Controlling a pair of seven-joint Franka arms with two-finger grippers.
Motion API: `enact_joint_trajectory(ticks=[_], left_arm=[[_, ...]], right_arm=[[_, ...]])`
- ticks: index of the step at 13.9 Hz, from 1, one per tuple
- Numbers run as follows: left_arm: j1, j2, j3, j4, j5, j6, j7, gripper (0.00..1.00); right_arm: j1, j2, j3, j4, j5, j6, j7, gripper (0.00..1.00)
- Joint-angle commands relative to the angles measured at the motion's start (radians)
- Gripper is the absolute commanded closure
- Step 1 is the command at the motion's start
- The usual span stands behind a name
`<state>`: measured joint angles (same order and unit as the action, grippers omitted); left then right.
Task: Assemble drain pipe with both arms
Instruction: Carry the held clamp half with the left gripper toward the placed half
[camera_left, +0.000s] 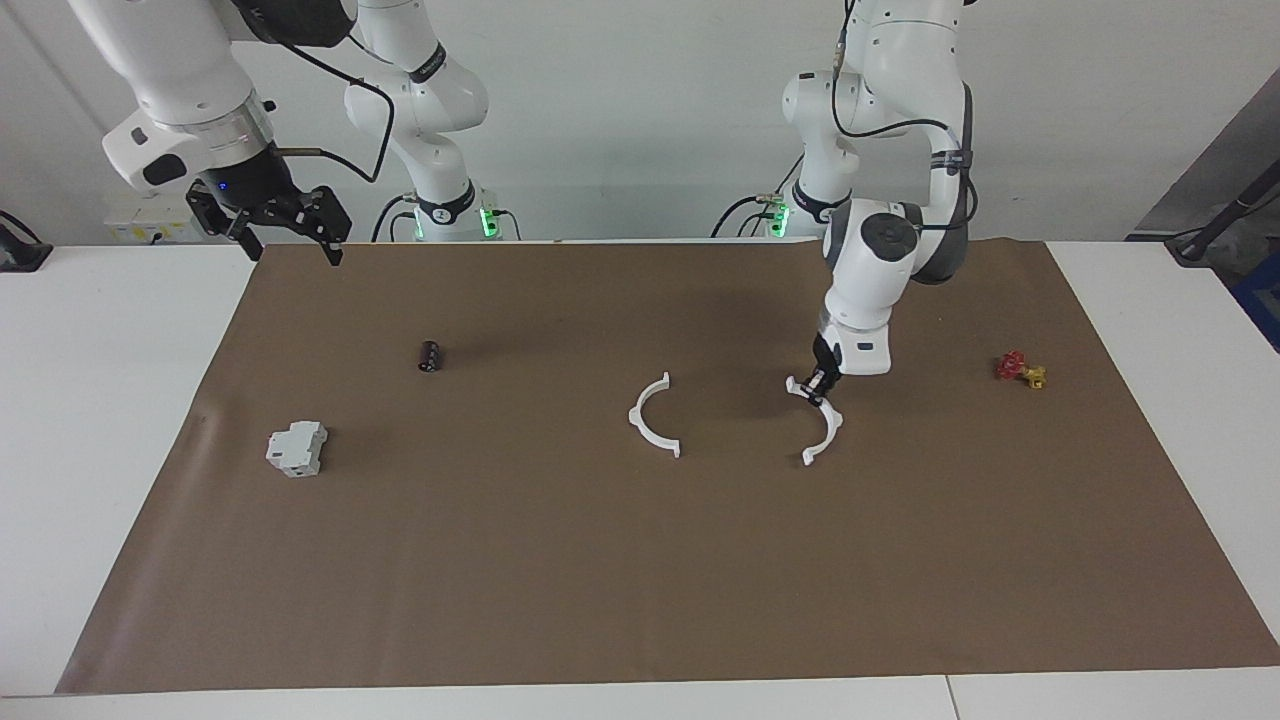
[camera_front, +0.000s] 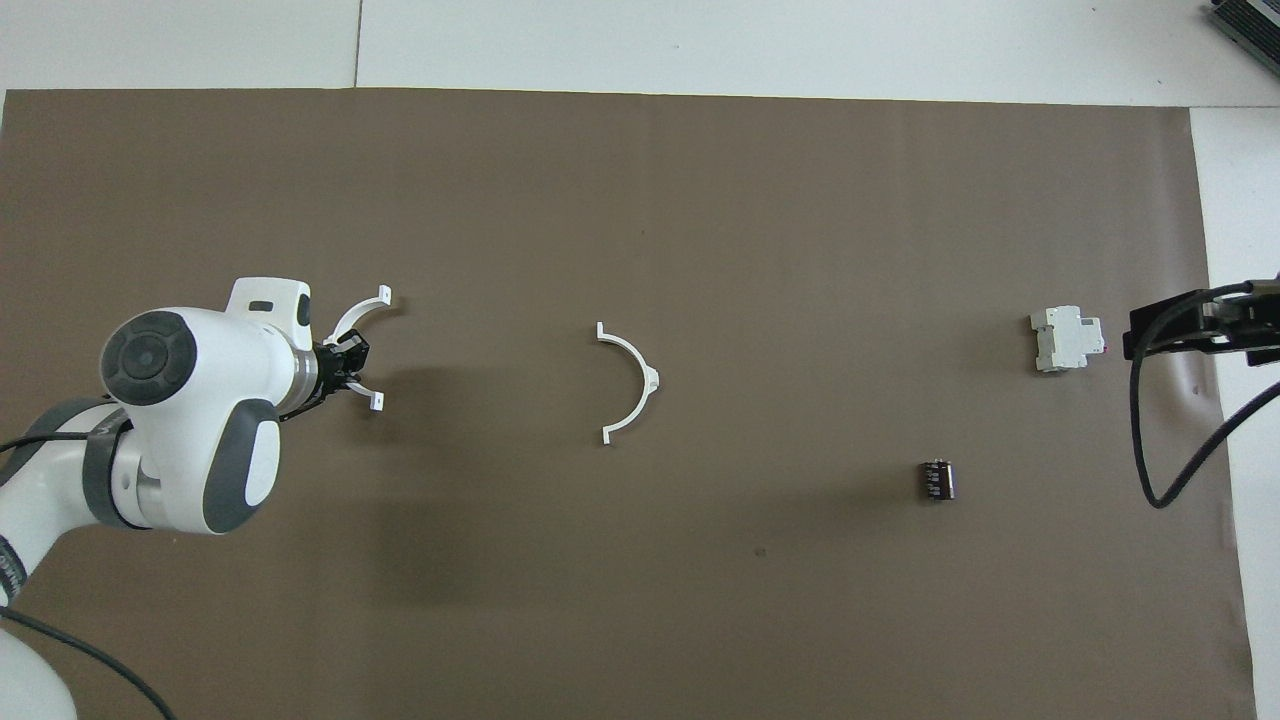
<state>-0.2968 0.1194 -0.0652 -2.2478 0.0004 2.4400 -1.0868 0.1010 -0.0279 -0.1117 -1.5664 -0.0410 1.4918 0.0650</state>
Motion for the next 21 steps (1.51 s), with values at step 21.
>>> enact_joint_trajectory(ticks=[21], left_arm=[[-0.271, 0.127, 0.022, 0.163, 0.072, -0.004, -0.346, 1.00]], right_arm=[[-0.007, 0.000, 0.000, 0.009, 0.024, -0.016, -0.021, 0.00]])
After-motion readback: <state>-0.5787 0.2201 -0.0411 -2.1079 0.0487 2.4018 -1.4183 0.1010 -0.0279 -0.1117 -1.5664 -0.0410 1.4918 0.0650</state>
